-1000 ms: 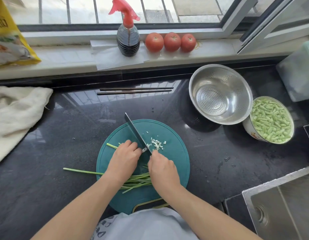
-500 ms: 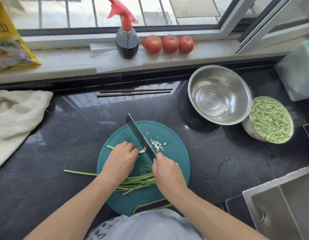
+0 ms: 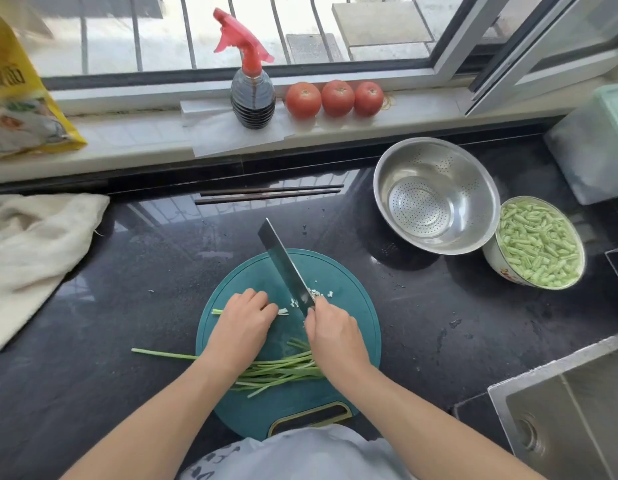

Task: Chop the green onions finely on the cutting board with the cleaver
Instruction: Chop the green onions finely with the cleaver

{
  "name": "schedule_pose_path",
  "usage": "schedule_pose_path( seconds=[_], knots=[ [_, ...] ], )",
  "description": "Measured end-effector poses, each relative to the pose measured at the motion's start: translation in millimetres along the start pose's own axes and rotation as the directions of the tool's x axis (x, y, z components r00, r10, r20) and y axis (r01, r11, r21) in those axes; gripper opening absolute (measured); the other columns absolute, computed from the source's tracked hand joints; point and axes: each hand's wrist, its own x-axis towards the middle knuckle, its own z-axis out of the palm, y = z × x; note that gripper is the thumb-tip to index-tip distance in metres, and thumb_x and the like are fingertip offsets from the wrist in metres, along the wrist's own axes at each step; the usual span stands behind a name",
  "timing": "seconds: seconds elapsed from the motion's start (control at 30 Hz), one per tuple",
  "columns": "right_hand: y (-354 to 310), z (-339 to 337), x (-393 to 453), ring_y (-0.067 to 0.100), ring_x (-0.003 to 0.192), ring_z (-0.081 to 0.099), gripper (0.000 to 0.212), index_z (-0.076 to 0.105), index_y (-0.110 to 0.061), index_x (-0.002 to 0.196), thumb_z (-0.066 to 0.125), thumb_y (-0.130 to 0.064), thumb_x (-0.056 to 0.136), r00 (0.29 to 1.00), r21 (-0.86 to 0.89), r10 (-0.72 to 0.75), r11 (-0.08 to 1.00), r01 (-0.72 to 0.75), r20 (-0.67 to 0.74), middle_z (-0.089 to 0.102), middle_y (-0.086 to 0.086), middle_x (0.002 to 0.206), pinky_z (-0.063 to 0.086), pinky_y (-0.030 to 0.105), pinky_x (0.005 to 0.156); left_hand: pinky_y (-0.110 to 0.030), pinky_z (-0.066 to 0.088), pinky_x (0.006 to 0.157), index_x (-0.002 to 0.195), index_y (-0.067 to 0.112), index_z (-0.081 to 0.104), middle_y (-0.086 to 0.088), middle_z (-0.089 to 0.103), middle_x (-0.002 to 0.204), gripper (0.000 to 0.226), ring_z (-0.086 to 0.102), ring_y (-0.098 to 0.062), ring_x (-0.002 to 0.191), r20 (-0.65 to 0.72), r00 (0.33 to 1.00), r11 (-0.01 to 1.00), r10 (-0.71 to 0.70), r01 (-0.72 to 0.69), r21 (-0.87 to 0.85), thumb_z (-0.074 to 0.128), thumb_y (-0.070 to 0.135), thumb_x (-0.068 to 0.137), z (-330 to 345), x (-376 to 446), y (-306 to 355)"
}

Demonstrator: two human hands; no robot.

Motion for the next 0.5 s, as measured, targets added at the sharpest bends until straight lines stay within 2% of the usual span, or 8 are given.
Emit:
schedule_pose_path(
  seconds=[0.1,0.2,0.33,0.43,0.5],
  knots=[
    [11.0,-5.1,-8.8,0.029,0.07,0.057,0.022,0.044,-0.019,0.088,0.035,-0.03,0.104,1.0,-0.005,-0.007,1.0,0.007,0.012,0.059,0.0,0.077,0.043,0.042,0.062,-0.034,0.029,0.061,0.075,0.014,0.054,-0.003,0.046,0.076,0.025,0.041,-0.024,0.07,-0.007,1.0,1.0,-0.011,0.011,0.0,0.073,-0.002,0.075,2.2,2.8,6.8],
    [11.0,-1.6,-12.3,0.029,0.07,0.057,0.023,0.044,-0.019,0.087,0.035,-0.031,0.104,1.0,-0.012,-0.014,1.0,0.014,0.025,0.061,0.002,0.079,0.048,0.044,0.063,-0.034,0.033,0.061,0.076,0.014,0.056,-0.003,0.046,0.075,0.028,0.041,-0.023,0.07,0.005,0.999,0.999,-0.039,0.039,-0.007,0.075,-0.006,0.07,7.0,6.0,13.5],
    [1.5,7.4,-19.2,0.031,0.077,0.057,0.022,0.042,-0.018,0.088,0.032,-0.028,0.105,0.996,-0.033,0.039,0.999,-0.036,0.082,0.063,0.005,0.087,0.045,0.043,0.065,-0.035,0.037,0.06,0.075,0.013,0.059,-0.003,0.05,0.074,0.027,0.045,-0.024,0.069,-0.017,0.998,0.998,-0.055,0.054,-0.027,0.077,-0.005,0.067,6.7,6.4,16.1],
    [-11.0,11.7,-11.0,0.036,0.083,0.061,0.02,0.039,-0.019,0.089,0.032,-0.028,0.105,0.998,-0.047,0.03,0.999,-0.028,0.053,0.065,0.008,0.092,0.047,0.043,0.069,-0.037,0.041,0.058,0.072,0.013,0.06,-0.004,0.052,0.073,0.028,0.047,-0.024,0.068,-0.026,0.999,0.998,-0.047,0.046,-0.038,0.079,-0.006,0.066,4.9,8.4,15.4],
    [-18.4,12.6,2.9,0.037,0.083,0.06,0.02,0.038,-0.019,0.089,0.033,-0.029,0.105,1.0,-0.035,0.004,0.999,-0.003,0.02,0.065,0.008,0.093,0.042,0.042,0.066,-0.037,0.042,0.058,0.07,0.014,0.059,-0.003,0.052,0.072,0.029,0.046,-0.023,0.068,-0.026,0.999,0.998,-0.044,0.043,-0.049,0.08,-0.005,0.067,5.1,8.3,15.2]
  ],
)
